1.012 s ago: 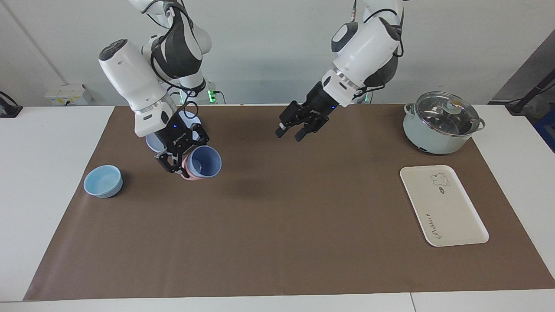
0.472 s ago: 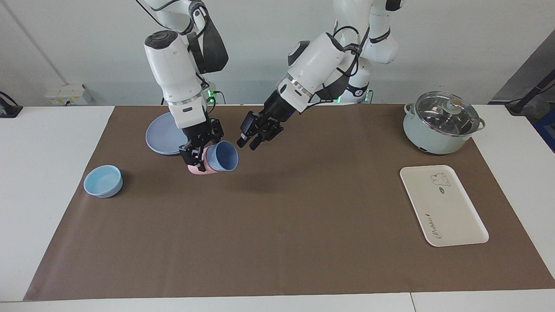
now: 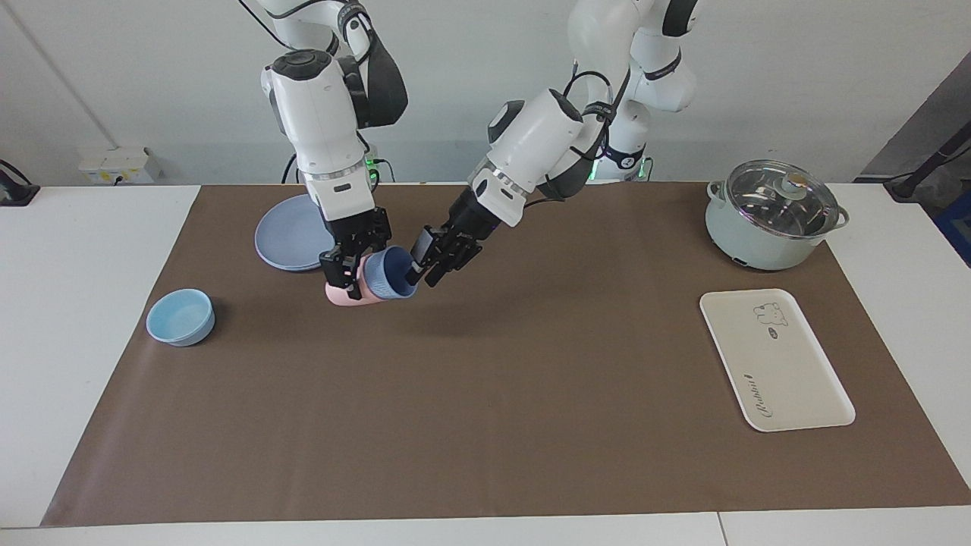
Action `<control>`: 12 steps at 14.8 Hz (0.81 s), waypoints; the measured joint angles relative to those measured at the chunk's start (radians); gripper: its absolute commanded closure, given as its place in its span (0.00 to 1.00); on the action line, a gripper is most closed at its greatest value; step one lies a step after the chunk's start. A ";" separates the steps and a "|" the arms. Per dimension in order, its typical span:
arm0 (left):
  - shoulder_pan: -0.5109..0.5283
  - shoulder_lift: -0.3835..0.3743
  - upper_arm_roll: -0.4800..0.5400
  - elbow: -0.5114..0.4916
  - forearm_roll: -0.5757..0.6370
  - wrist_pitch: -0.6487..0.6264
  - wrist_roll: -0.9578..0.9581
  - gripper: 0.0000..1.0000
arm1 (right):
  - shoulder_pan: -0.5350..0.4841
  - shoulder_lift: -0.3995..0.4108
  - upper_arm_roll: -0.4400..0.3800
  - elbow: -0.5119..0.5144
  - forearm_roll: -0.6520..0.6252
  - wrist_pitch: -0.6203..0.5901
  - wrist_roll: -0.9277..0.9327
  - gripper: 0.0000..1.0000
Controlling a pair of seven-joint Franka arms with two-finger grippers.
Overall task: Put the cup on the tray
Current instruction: 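Grasp the blue cup with the left gripper and pull it from the pink cup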
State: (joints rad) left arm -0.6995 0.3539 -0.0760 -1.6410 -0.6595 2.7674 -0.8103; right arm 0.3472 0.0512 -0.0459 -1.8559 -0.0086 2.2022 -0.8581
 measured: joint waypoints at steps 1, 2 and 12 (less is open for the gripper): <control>-0.008 0.005 -0.001 0.008 0.000 0.000 -0.004 0.90 | 0.001 0.000 0.000 0.001 -0.001 0.000 0.000 1.00; -0.014 0.007 0.001 0.009 0.000 0.000 -0.005 1.00 | -0.001 -0.001 -0.001 0.002 -0.008 0.000 0.000 1.00; -0.005 0.011 0.015 0.049 0.000 -0.091 -0.004 1.00 | -0.003 -0.002 -0.006 0.008 -0.015 0.004 0.001 1.00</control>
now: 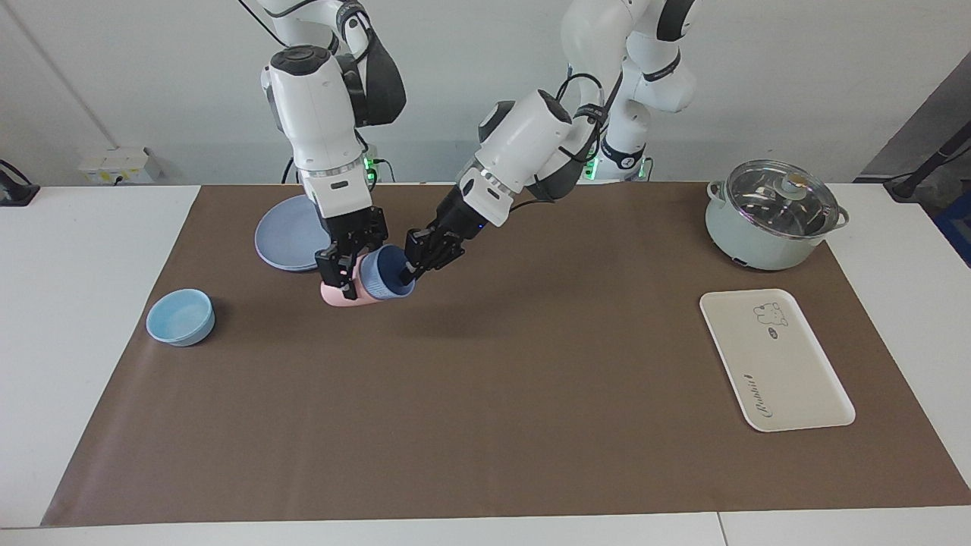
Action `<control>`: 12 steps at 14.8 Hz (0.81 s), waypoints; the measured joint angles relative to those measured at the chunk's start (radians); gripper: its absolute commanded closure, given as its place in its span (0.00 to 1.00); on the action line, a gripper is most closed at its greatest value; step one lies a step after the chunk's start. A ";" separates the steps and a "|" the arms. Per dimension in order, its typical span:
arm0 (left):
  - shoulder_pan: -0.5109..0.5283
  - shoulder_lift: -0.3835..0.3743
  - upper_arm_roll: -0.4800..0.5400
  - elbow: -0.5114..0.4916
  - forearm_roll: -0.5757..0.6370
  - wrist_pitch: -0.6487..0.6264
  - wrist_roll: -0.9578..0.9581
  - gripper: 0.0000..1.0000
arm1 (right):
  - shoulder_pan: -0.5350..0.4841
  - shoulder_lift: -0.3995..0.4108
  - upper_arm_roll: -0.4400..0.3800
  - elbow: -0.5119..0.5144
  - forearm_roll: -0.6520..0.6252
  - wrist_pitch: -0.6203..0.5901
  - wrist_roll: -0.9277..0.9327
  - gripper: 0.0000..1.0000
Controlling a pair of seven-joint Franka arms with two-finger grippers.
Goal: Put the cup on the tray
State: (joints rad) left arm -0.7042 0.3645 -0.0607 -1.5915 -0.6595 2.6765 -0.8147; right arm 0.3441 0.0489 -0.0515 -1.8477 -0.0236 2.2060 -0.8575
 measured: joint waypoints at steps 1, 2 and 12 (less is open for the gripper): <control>0.015 0.000 0.001 0.024 0.000 -0.047 -0.001 1.00 | 0.000 0.000 0.000 0.003 0.000 0.004 0.004 1.00; 0.033 -0.001 0.003 0.049 0.000 -0.092 -0.001 1.00 | 0.000 0.000 0.000 0.005 0.000 0.006 0.004 1.00; 0.346 -0.030 0.022 0.226 0.009 -0.517 0.056 1.00 | -0.006 0.003 0.004 0.000 0.001 0.021 0.011 1.00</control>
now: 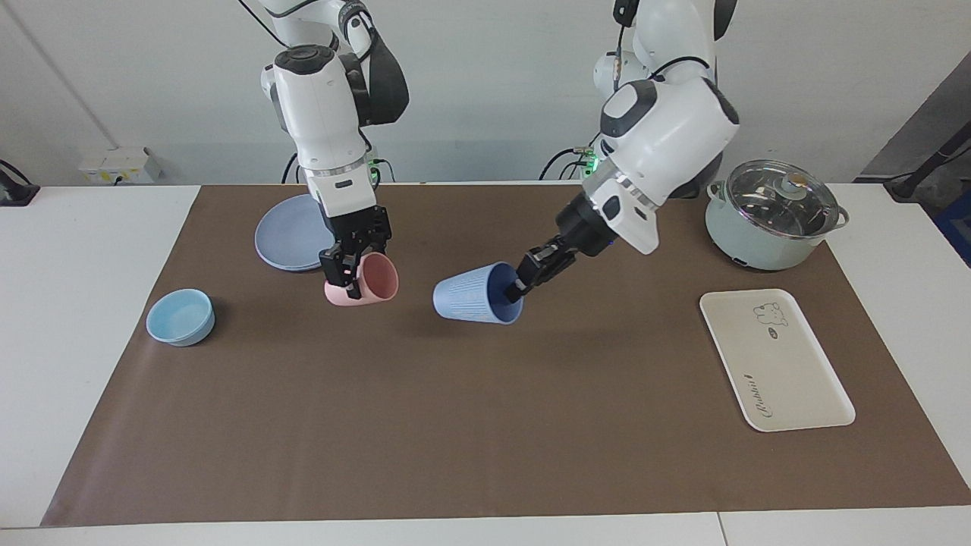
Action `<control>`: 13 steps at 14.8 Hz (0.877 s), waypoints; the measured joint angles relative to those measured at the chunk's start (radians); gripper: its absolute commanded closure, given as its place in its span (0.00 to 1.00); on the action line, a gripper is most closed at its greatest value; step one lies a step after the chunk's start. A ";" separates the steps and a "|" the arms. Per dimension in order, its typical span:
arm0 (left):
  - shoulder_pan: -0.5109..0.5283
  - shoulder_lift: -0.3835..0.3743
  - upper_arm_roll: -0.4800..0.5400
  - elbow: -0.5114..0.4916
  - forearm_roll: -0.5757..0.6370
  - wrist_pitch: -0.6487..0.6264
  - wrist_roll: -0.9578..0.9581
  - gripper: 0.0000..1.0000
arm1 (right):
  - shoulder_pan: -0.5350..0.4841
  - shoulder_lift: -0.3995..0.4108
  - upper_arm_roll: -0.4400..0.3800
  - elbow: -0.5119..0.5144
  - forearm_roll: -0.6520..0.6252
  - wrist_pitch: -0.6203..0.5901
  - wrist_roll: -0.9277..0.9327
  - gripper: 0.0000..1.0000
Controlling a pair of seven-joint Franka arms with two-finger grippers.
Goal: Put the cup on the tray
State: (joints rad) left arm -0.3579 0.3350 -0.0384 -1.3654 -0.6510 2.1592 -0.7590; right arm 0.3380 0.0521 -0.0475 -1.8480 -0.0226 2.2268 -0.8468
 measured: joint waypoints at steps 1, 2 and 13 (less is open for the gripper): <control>0.038 -0.018 0.000 0.002 0.019 -0.029 0.036 1.00 | -0.011 0.000 -0.001 -0.004 0.004 0.021 0.001 1.00; 0.076 -0.038 0.001 0.002 0.049 -0.056 0.076 1.00 | -0.025 0.001 -0.001 -0.008 0.023 0.042 0.002 1.00; 0.493 -0.133 0.010 -0.223 0.193 -0.061 0.877 1.00 | -0.248 0.177 -0.004 -0.060 1.131 0.353 -0.651 1.00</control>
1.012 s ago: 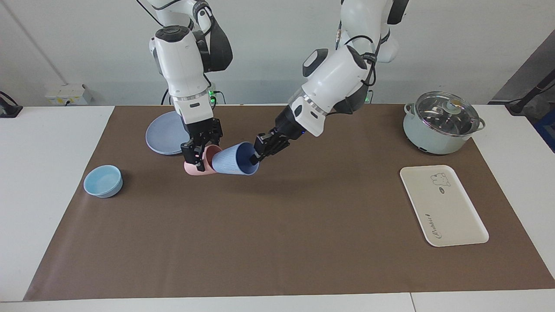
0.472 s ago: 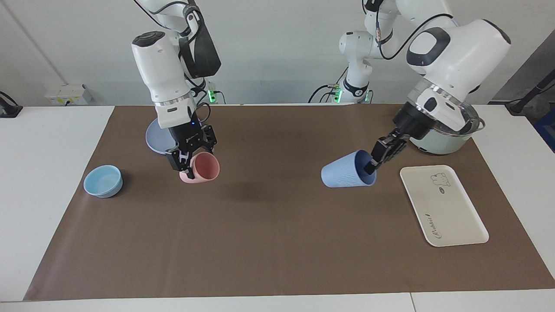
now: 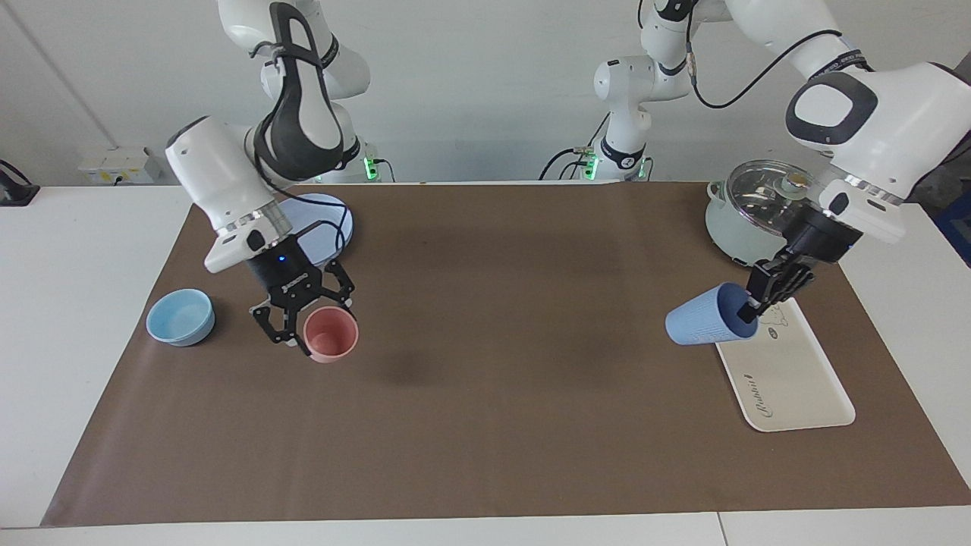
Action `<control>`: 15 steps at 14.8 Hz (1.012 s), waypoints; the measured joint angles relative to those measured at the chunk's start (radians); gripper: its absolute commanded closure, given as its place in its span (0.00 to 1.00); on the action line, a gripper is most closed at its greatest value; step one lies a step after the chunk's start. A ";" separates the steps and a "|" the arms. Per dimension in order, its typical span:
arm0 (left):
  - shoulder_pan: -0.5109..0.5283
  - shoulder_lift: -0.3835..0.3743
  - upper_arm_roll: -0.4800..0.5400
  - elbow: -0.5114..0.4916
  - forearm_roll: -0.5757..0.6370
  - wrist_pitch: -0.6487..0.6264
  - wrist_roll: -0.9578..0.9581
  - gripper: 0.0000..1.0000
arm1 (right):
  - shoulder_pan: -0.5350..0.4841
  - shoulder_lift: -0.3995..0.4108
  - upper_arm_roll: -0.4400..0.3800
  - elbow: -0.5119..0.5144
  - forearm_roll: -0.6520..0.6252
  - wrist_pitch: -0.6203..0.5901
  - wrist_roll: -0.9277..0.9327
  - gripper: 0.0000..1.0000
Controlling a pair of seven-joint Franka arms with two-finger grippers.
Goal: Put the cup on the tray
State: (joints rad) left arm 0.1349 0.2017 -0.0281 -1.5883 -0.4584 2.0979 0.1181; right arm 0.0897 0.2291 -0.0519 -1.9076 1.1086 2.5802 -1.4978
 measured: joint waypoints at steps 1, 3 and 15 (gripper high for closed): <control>0.033 -0.017 0.000 -0.044 0.001 0.030 0.069 1.00 | -0.028 0.021 0.000 0.001 0.106 -0.001 -0.096 1.00; 0.069 -0.037 0.001 -0.133 0.006 0.115 0.155 1.00 | -0.063 0.059 0.000 0.007 0.258 -0.007 -0.203 1.00; 0.096 0.045 0.000 -0.419 0.013 0.634 0.357 0.79 | -0.184 0.202 0.001 0.003 0.617 -0.222 -0.608 1.00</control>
State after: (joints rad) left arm 0.2312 0.2471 -0.0277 -2.0074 -0.4459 2.7320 0.4754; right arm -0.0938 0.4309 -0.0511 -1.9045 1.7260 2.3585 -2.1058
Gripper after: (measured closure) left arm 0.930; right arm 0.163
